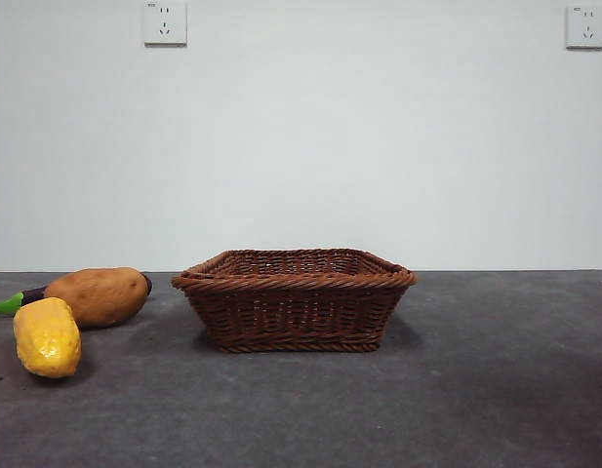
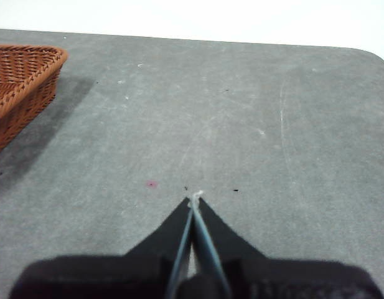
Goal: Help me put the vegetables on the table into the basket
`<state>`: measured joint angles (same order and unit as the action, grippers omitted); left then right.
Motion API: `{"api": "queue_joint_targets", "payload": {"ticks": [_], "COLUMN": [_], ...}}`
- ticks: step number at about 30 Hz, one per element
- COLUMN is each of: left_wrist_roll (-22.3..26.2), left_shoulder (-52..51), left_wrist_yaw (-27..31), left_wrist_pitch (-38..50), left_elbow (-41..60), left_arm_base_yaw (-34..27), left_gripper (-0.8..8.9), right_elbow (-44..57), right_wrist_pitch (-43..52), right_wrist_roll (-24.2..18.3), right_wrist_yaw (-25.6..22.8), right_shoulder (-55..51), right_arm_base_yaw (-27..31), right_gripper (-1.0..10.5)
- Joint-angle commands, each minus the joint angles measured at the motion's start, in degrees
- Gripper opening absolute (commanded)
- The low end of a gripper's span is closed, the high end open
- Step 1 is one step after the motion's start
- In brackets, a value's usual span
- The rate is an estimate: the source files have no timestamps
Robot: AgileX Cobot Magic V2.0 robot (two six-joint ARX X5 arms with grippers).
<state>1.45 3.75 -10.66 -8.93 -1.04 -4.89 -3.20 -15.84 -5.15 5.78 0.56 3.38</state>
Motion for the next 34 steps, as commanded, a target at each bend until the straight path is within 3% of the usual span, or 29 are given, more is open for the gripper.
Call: {"api": "queue_joint_targets", "payload": {"ticks": [1,8,14,19,23,31,34], "left_wrist_roll": [0.3,0.0,-0.8,-3.4,-5.9,-8.0,-9.0], "left_shoulder": [0.0,0.0,0.0,0.2,0.2,1.7,3.5], "left_wrist_yaw": [0.2,0.0,-0.2,-0.3,-0.3,-3.5,-3.5], "left_wrist_pitch": [0.3,0.1,0.0,0.0,-0.9,-5.8,-9.3], "left_elbow": [0.6,0.6,0.6,0.6,-0.5,-8.9,-13.8], "left_arm_base_yaw": [-0.2,-0.2,-0.2,-0.2,-0.2,-0.2,-0.2], "left_gripper": [-0.03,-0.04,-0.04,-0.05,-0.06,-0.07,-0.07], "right_elbow": [0.5,0.5,0.5,0.5,-0.3,-8.7,-13.7], "right_wrist_pitch": [0.4,0.4,0.8,1.1,2.6,2.2,-0.3], "right_wrist_roll": [0.6,1.4,11.3,13.1,17.6,20.6,20.4], "right_wrist_yaw": [-0.2,0.2,3.5,4.0,4.9,5.4,7.7], "right_shoulder": [0.0,0.0,0.0,0.0,0.0,2.2,5.3], "right_arm_base_yaw": [0.0,0.0,0.0,0.0,0.0,0.0,0.0], "right_gripper": [0.0,0.0,0.0,0.0,-0.1,-0.1,-0.1]}}
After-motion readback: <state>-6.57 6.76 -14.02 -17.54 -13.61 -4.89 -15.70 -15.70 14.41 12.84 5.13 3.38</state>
